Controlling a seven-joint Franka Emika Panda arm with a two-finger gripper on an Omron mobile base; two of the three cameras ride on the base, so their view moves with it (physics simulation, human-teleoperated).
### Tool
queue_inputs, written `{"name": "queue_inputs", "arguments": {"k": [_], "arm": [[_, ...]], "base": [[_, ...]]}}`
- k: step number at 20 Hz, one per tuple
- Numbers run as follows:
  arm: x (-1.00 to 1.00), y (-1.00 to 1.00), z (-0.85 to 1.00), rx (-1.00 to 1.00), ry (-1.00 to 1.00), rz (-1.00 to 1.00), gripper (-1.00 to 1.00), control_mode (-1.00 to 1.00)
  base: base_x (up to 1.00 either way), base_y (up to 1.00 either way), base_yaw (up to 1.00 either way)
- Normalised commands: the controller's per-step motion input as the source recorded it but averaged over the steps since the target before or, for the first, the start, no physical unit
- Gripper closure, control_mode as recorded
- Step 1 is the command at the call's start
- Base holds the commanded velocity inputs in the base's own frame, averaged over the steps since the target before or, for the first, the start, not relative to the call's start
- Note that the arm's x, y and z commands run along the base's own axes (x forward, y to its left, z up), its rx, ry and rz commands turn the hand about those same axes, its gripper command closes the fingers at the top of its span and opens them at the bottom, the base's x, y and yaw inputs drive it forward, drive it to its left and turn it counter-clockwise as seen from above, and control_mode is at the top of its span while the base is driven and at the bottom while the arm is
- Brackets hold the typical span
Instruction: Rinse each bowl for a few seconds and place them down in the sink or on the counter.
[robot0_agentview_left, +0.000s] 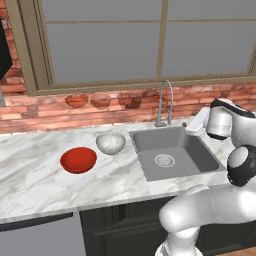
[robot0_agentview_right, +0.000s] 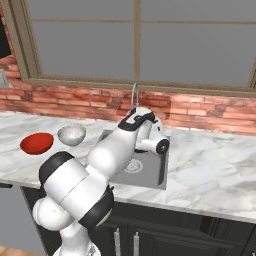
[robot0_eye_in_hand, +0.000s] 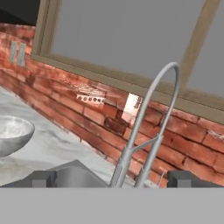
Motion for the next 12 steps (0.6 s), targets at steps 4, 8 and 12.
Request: {"name": "queue_inputs", "arguments": {"k": [4,8,12], "arm": [[0.51,-0.14,-0.17,0.06,0.02,0.08,-1.00,-1.00],[0.59,-0.10,-0.12,0.08,0.07,0.07,-1.00,-1.00],[0.52,-0.11,-0.13,0.07,0.02,0.07,-1.00,-1.00]], "base": [[0.00,0.00,0.00],[0.00,0.00,0.00],[0.00,0.00,0.00]]}}
